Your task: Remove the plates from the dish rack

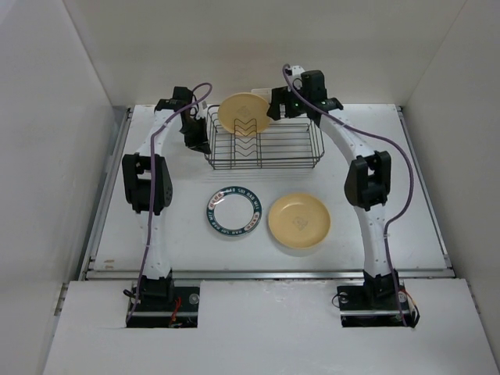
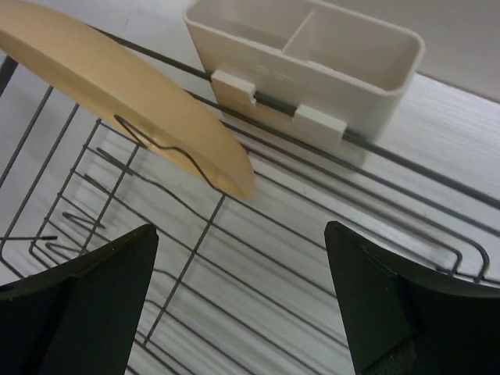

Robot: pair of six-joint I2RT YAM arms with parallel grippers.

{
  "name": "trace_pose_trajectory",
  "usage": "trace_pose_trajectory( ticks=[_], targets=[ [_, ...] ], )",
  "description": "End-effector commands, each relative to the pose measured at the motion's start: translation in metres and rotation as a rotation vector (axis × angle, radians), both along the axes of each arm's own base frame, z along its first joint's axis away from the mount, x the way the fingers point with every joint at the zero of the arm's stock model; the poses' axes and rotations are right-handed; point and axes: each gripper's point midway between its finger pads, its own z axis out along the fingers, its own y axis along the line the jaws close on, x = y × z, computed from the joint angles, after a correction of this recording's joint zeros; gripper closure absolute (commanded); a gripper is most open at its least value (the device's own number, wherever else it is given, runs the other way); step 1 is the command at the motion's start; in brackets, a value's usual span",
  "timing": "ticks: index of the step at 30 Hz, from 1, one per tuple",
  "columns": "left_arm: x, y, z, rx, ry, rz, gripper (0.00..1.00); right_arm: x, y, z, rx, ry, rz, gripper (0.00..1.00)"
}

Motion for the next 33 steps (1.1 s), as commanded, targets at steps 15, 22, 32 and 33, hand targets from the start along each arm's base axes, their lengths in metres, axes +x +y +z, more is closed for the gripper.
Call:
trace_pose_trajectory(
  ticks=[15,22,32,33],
  targets=[
    [-0.024,-0.006,-0.025,-0.018,0.115,-0.110,1.00,0.037,0.072,0.063,0.322,-0.311,0.149,0.50],
    [-0.025,-0.009,-0.023,-0.041,0.120,-0.108,1.00,0.037,0.082,0.039,0.339,-0.260,0.155,0.63],
    [-0.027,-0.008,-0.022,-0.033,0.123,-0.097,1.00,0.034,0.080,0.059,0.347,-0.298,0.116,1.00],
    [-0.027,-0.008,-0.022,-0.033,0.123,-0.097,1.00,0.031,0.076,0.085,0.359,-0.348,0.102,1.00]
  ],
)
